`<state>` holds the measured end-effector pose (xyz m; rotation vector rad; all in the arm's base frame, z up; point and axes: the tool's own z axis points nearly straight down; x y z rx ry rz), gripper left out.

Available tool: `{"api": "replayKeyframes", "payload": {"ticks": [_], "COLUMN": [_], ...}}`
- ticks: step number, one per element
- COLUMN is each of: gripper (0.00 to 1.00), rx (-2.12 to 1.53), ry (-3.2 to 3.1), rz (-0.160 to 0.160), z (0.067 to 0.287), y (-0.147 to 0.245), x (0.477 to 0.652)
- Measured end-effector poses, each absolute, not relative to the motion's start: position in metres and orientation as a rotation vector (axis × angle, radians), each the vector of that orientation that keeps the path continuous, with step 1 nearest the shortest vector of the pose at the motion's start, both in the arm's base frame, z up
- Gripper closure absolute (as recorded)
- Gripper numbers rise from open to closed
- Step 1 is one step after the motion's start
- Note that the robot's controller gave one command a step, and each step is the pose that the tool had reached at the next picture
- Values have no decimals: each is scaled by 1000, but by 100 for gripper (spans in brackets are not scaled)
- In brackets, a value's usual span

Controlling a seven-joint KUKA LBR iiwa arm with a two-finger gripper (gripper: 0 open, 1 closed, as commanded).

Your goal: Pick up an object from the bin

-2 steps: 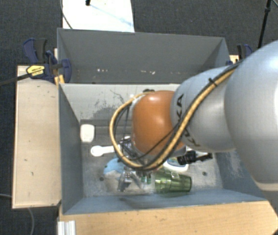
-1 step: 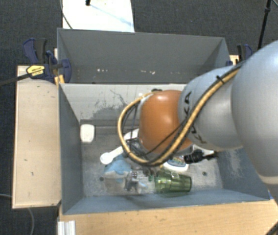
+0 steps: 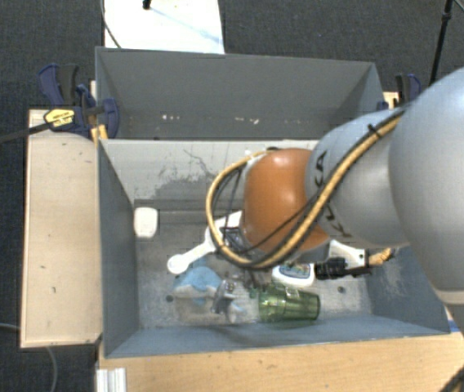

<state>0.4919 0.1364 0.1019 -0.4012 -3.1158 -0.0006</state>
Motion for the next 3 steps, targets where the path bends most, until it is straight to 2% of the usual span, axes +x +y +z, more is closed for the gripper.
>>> {"api": "replayKeyframes", "payload": {"ticks": [1, 2, 3], "gripper": [0, 100, 100], "rx": [-421, -639, -669], "ry": [-3115, -3086, -3079], "rz": [-2, -11, -11], "z": [72, 71, 72], "y": [131, 132, 132], "x": [489, 492, 492]}}
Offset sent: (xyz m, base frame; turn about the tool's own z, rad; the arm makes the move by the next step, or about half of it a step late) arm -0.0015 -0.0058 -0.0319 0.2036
